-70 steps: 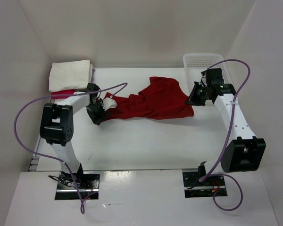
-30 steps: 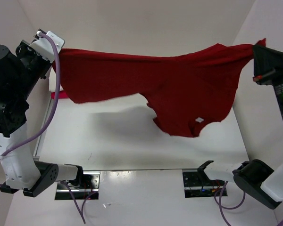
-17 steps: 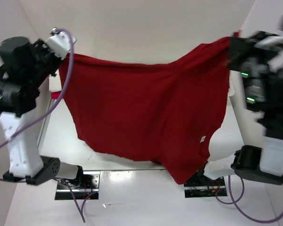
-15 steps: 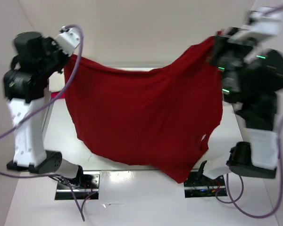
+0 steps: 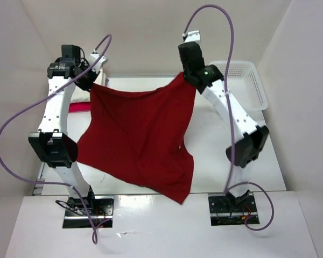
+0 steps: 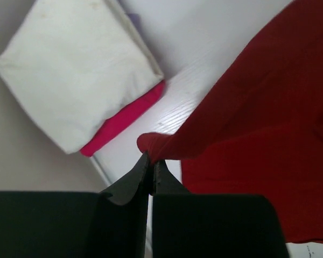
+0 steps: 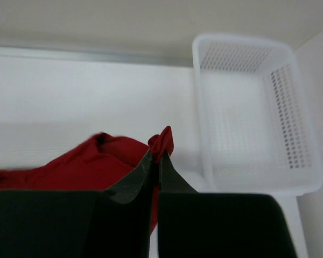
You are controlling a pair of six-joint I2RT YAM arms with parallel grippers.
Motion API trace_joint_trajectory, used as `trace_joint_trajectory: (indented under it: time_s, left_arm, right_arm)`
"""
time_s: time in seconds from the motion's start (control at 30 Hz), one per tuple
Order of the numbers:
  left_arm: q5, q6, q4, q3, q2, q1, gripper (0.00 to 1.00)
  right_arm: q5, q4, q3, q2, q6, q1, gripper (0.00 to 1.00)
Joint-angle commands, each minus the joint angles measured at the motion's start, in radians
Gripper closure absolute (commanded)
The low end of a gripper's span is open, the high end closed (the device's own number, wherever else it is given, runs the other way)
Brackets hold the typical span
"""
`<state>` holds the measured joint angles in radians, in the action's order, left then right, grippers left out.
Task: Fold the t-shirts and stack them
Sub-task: Flatten out the tshirt
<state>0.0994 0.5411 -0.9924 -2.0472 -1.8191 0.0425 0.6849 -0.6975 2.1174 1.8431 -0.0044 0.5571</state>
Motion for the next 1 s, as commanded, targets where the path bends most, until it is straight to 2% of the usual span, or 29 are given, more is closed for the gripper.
trace_joint_trajectory:
  time_s: [0.0,0.17,0.3,0.57,0.63,0.77,0.87,0.97]
  left_arm:
    - [0.097,-0.033,0.121,0.085,-0.011,-0.001,1.00]
    - [0.079,-0.081,0.265,0.150,-0.075,0.010,1.00]
    - [0.022,-0.110,0.310,0.125,-0.147,0.019,1.00]
    - [-0.030,-0.101,0.356,0.125,-0.189,0.028,1.00]
    - [-0.046,-0.101,0.342,0.060,-0.201,0.028,1.00]
    - [-0.004,-0.110,0.284,-0.033,-0.137,0.060,1.00]
    - [0.035,-0.089,0.215,-0.083,-0.048,0.060,1.00]
    - [0.094,-0.079,0.129,-0.204,0.038,0.060,1.00]
  right_arm:
    - [-0.179,-0.023,0.035,0.049,0.121,-0.104,1.00]
    - [-0.272,-0.085,0.165,0.207,0.162,-0.244,1.00]
    - [-0.303,-0.115,0.245,0.257,0.175,-0.276,1.00]
    - [-0.349,-0.094,0.155,0.219,0.196,-0.365,1.00]
    - [-0.361,-0.106,0.154,0.219,0.207,-0.375,1.00]
    - [-0.426,-0.128,0.202,0.112,0.198,-0.385,1.00]
    - [-0.426,-0.100,0.122,-0.074,0.173,-0.385,1.00]
    - [-0.337,-0.073,0.095,-0.269,0.138,-0.364,1.00]
